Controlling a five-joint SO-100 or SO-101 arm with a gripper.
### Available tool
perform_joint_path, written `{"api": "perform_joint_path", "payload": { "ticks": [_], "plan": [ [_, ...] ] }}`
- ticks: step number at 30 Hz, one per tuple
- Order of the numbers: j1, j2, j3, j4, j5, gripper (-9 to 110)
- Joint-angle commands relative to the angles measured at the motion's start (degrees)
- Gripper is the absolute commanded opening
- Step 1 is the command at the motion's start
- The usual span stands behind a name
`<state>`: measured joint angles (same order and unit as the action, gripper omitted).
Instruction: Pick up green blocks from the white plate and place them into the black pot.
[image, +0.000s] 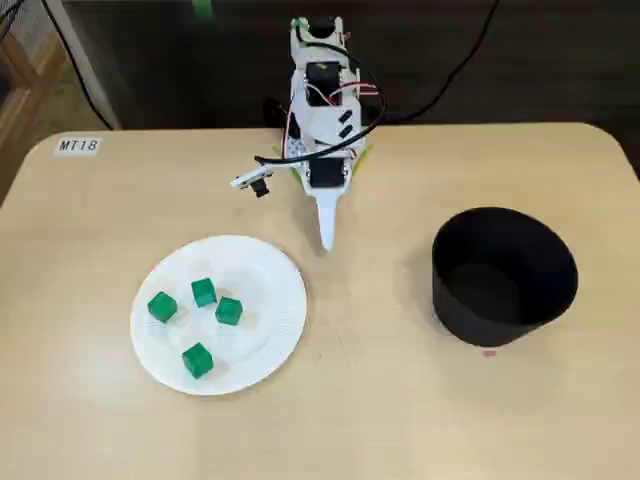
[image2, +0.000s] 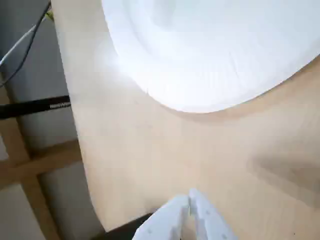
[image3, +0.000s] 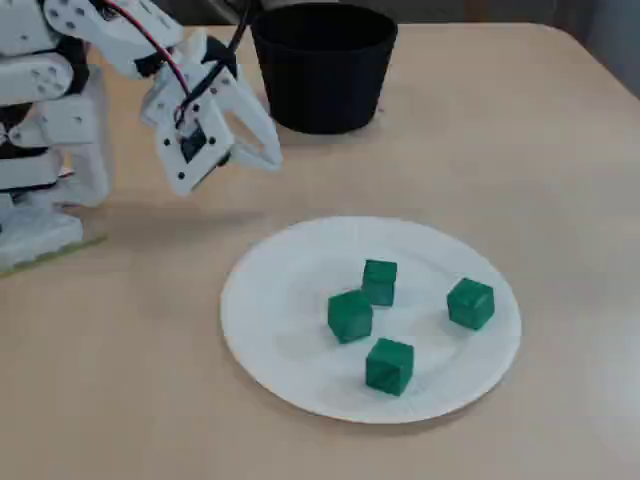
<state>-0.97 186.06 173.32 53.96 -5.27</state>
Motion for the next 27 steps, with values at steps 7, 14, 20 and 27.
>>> {"api": "perform_joint_path", "payload": {
  "ticks": [7, 14, 20, 27],
  "plan": [
    [-1.4, -33.6, -48.3, 16.0, 4.0, -2],
    [-0.7, -34.5, -47.5, 16.1, 3.3, -2],
    [7.7, -42.0, -48.2, 15.8, 1.1, -2],
    [18.2, -61.7, -58.0, 15.9, -3.5, -2]
  ]
}}
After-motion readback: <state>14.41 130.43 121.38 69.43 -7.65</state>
